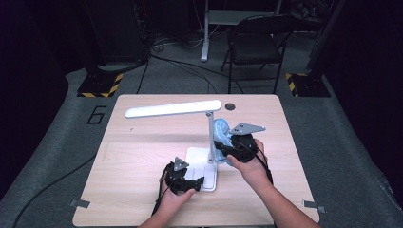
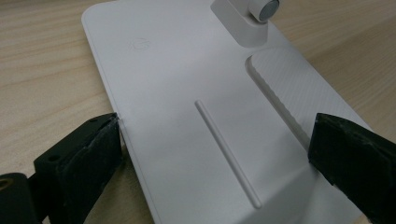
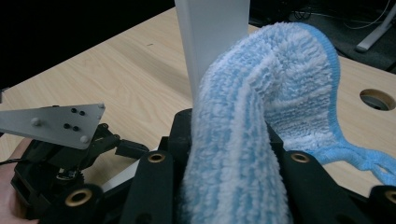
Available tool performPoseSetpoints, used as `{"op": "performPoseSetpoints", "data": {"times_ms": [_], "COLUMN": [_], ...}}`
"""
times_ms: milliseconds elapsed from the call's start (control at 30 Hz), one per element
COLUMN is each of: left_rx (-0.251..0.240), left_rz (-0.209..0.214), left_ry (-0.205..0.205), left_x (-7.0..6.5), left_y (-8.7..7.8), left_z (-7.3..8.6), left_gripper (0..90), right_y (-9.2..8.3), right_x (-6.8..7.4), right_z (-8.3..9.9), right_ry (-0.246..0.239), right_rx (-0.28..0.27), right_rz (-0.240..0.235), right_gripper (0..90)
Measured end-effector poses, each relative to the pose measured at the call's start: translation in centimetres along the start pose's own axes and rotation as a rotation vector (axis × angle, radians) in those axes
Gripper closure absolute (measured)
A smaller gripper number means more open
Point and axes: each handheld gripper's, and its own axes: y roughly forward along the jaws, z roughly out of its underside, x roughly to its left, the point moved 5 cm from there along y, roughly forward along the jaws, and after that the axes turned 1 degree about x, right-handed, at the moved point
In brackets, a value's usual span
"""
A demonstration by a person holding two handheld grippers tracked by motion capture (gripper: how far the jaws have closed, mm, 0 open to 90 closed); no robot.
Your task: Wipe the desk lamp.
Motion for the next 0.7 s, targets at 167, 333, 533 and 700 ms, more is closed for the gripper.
{"op": "performPoseSetpoints", "data": {"times_ms": [167,333,533,700], "left_rx": [-0.003,-0.002,-0.004,-0.006], "left_rz": [0.002,-0.001,-0.002,-0.003], "left_ry": [-0.003,-0.002,-0.002,-0.006], "left_x": [0.0,0.0,0.0,0.0], "left_y": [0.0,0.0,0.0,0.1], "left_z": [0.0,0.0,0.0,0.0], "left_gripper": [2.8,2.8,2.8,2.8], "right_y": [-0.6,-1.1,-1.8,-2.3], "right_x": [0.1,0.2,0.4,0.6], "right_z": [-0.9,-1.7,-2.8,-3.8], "right_ry": [-0.010,-0.011,-0.028,-0.042], "right_rx": [-0.010,-0.020,-0.028,-0.034], "right_rz": [-0.009,-0.012,-0.012,-0.010], "right_gripper": [67.0,67.0,67.0,67.0]}}
